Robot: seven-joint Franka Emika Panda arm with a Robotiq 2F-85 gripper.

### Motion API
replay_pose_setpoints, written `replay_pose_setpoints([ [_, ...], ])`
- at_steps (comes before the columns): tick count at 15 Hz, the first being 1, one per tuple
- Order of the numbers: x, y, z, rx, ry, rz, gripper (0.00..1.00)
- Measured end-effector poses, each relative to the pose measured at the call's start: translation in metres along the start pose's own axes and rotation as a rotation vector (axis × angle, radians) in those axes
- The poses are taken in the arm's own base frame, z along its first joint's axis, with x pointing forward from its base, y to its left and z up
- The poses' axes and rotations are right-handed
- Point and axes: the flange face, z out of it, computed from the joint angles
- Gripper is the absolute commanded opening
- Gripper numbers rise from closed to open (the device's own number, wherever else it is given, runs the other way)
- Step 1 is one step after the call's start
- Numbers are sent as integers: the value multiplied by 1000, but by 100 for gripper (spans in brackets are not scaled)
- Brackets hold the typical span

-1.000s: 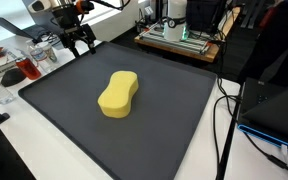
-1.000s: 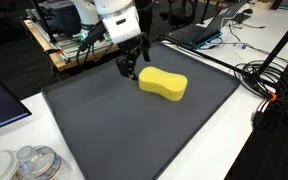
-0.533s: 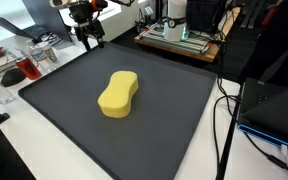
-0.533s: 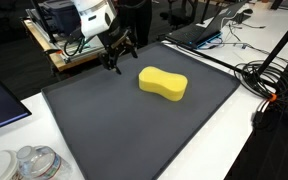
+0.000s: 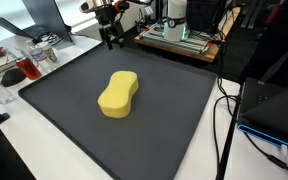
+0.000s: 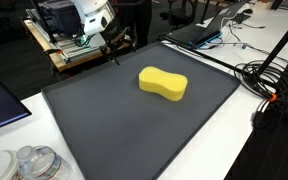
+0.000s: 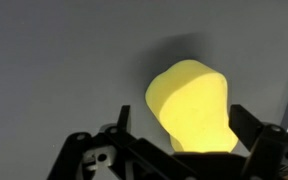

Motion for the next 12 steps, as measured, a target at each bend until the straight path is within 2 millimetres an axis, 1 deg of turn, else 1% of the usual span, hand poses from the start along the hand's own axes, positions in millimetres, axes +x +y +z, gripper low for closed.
replay_pose_setpoints([
  [1, -6, -8, 4, 2, 12, 19, 100],
  [3, -15, -26, 12, -1, 6, -9, 100],
  [4, -18, -31, 14, -1, 3, -19, 100],
  [9, -19, -33, 13, -3, 8, -21, 100],
  [12, -8, -43, 23, 33, 19, 0, 100],
])
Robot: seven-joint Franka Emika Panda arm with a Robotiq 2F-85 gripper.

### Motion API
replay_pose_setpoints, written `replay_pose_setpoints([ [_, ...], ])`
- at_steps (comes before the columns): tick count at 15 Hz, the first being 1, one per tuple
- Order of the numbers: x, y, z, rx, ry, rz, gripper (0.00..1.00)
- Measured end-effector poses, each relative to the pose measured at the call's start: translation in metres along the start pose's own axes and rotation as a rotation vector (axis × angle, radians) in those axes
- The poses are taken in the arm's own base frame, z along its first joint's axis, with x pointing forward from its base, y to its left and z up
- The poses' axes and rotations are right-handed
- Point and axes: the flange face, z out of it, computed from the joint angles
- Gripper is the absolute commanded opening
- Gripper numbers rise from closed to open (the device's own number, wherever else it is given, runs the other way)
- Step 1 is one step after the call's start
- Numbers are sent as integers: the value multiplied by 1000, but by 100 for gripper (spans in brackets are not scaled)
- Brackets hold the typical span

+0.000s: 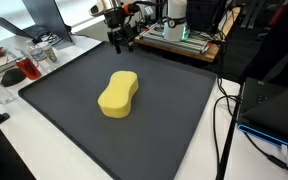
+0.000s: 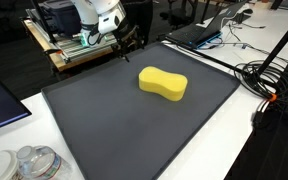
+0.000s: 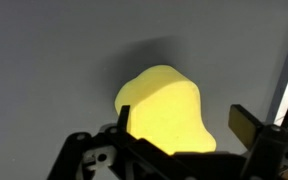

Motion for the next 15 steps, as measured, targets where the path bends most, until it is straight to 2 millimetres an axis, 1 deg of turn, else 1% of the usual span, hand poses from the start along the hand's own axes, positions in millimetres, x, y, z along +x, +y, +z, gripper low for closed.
replay_pose_setpoints([
  [2, 8, -3, 11, 28, 3, 22, 100],
  [4, 16, 3, 22, 50, 5, 46, 100],
  [10, 31, 40, 52, 110, -21, 109, 100],
  [15, 39, 69, 89, 161, -67, 136, 100],
])
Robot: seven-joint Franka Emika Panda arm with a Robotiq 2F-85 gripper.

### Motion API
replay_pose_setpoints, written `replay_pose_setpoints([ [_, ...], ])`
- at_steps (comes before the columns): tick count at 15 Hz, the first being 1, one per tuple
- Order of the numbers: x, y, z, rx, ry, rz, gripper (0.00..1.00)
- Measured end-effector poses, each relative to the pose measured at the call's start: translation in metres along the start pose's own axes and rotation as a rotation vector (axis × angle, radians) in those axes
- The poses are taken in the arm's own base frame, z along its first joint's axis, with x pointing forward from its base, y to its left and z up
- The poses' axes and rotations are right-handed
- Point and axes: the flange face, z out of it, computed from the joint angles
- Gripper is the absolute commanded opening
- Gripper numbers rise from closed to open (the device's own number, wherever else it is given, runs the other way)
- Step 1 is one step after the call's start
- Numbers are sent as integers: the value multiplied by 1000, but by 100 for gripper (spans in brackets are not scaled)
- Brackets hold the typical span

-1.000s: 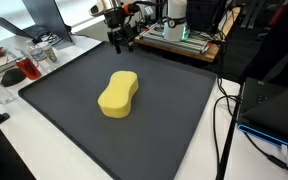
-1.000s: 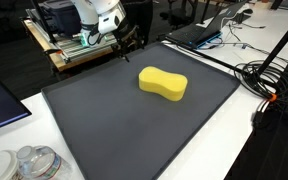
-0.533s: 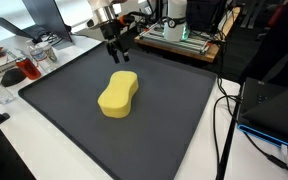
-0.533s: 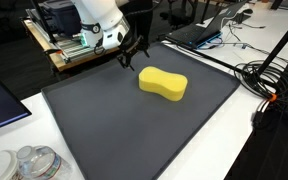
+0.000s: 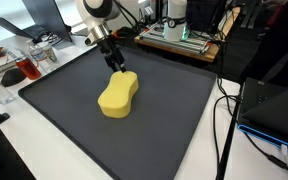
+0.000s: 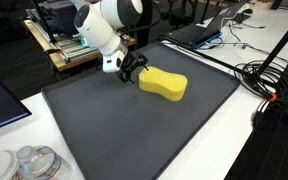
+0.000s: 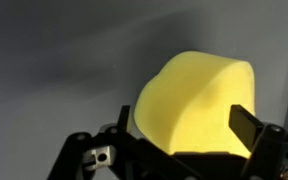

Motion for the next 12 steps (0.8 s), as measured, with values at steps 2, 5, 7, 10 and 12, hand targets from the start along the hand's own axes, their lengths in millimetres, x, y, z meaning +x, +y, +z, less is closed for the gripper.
replay_pose_setpoints([
  [2, 6, 8, 16, 19, -7, 8, 100],
  [5, 13, 9, 37, 84, -23, 17, 100],
  [7, 18, 8, 45, 125, -37, 22, 74],
  [10, 25, 1, 51, 172, -45, 20, 53],
  [12, 30, -6, 49, 198, -46, 12, 39],
])
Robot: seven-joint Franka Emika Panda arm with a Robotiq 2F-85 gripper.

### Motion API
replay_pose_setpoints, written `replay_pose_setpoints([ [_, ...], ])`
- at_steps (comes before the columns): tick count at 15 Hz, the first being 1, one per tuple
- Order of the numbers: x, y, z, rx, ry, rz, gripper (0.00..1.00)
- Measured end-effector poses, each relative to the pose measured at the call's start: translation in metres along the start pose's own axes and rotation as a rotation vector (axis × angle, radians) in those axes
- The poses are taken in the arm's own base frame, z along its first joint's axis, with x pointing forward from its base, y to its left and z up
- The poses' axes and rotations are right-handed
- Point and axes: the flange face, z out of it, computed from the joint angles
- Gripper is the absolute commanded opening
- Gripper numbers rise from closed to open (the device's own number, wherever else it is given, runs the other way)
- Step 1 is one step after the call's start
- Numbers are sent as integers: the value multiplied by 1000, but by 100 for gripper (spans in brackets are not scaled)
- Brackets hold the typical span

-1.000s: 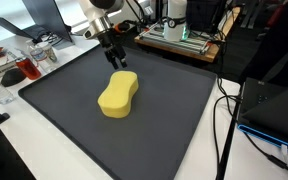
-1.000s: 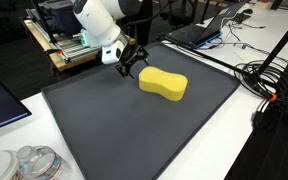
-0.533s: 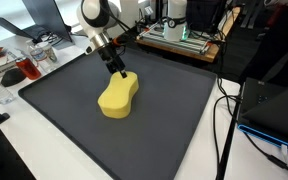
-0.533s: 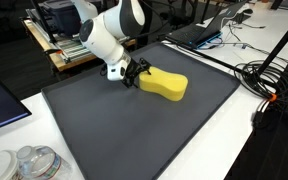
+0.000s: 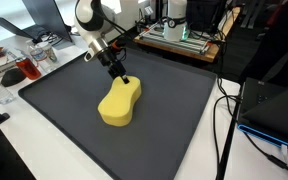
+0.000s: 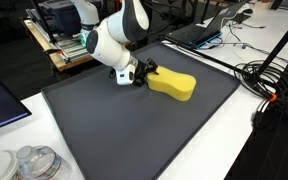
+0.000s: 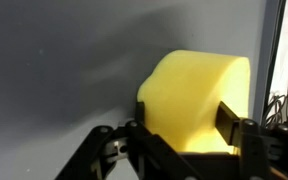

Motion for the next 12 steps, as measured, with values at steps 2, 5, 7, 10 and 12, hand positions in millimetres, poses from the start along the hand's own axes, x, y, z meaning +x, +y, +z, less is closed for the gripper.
replay_pose_setpoints([
  [2, 3, -7, 0, 21, 0, -6, 26],
  [5, 6, -20, -6, 46, 6, -20, 7],
  [7, 5, -35, -17, 40, 18, -45, 2],
  [10, -5, -68, -39, -59, 59, -120, 4],
  [12, -20, -100, -53, -153, 82, -181, 2],
])
